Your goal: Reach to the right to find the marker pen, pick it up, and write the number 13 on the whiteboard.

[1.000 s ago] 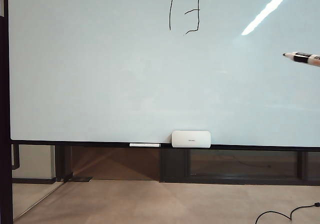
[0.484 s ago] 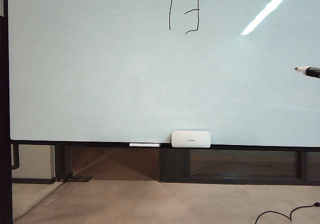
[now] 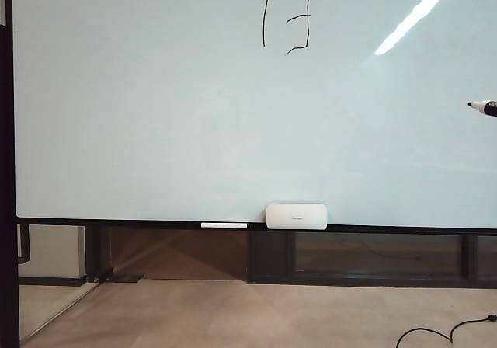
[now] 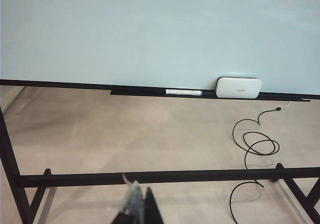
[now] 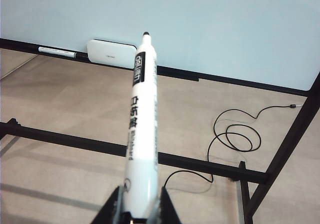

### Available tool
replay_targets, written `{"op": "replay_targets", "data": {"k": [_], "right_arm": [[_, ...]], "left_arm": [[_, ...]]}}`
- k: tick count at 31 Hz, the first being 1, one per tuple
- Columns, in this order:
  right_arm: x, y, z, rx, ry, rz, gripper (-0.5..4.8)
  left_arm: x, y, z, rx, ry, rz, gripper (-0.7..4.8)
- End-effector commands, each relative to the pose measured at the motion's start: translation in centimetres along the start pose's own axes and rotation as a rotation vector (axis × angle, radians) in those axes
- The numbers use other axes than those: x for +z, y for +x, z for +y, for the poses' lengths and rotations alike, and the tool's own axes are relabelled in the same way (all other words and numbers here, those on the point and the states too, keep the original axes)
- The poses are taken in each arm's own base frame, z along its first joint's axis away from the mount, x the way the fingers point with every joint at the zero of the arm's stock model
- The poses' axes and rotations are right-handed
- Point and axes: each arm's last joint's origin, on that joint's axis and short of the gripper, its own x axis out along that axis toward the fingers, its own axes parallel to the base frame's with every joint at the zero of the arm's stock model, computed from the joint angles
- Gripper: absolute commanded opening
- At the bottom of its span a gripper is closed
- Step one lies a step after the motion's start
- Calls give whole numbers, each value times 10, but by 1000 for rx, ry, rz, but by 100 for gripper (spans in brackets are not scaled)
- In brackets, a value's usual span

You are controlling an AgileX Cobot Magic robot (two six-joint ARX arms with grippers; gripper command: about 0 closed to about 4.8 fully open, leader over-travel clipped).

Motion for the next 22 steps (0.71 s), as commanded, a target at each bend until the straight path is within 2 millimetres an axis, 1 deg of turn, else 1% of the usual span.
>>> {"op": "replay_targets", "data": {"k": [1, 22], "right_arm": [[1, 0, 0, -1, -4, 2, -5], [0, 0, 0, -1, -2, 8, -4]], "left_arm": [[2, 0, 0, 3, 3, -18, -5], [2, 0, 0, 3, 3, -17, -5]]}}
